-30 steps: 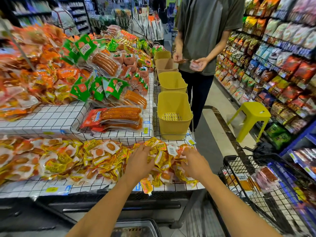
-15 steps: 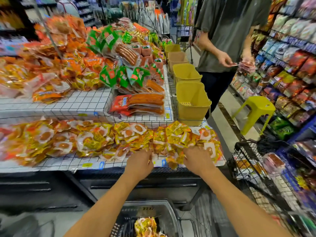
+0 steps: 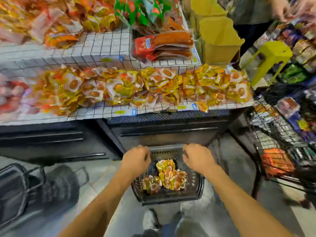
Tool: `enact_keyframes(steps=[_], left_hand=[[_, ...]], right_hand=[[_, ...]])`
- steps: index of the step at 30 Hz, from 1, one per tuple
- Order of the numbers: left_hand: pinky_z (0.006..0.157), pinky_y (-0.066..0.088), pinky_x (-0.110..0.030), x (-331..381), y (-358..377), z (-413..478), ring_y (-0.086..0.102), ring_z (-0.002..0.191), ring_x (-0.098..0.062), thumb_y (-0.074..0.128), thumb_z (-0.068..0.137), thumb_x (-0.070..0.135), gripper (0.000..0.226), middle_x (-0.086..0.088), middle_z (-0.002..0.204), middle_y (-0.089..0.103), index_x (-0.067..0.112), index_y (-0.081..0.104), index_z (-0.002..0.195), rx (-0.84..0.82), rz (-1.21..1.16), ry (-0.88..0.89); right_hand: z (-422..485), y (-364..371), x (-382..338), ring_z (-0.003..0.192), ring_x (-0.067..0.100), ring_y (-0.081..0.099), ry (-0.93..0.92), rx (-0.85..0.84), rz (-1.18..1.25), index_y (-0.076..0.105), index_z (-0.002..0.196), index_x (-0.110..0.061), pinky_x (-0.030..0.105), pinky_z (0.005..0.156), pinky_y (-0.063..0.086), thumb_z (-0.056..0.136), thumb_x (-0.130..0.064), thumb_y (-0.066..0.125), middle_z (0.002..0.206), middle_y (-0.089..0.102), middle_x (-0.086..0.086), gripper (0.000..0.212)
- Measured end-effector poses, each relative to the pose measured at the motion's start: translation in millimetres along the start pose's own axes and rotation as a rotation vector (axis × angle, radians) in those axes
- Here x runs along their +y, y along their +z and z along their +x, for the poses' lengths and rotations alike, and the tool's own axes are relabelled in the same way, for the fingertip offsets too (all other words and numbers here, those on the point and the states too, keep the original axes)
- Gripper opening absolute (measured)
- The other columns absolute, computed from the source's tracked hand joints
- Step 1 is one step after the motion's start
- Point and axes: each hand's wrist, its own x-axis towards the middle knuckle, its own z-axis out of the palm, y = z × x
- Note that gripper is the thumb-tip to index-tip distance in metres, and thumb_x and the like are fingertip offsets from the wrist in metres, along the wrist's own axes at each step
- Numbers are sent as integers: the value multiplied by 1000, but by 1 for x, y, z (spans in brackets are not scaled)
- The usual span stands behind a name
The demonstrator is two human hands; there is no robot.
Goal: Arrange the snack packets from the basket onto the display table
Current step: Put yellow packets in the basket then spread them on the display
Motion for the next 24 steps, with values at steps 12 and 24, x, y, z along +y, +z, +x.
enact_keyframes(steps=[12, 24], left_hand=[[75, 55, -37, -51, 182, -10, 64, 87, -30, 51, 89, 28, 16, -5, 97, 68, 22, 65, 94, -317, -176, -299], [85, 50, -37, -129, 458, 81, 60, 111, -35, 58, 89, 34, 42, -12, 120, 63, 18, 53, 128, -577, -120, -355]], right_hand=[[31, 188, -1, 91, 34, 67, 101, -371, 187, 62, 111, -19, 35, 63, 46, 97, -32, 49, 93, 68, 11, 23], [170, 493, 16, 113, 38, 60, 75, -508, 257, 54, 134, -18, 45, 88, 54, 92, -48, 58, 121, 66, 14, 52]])
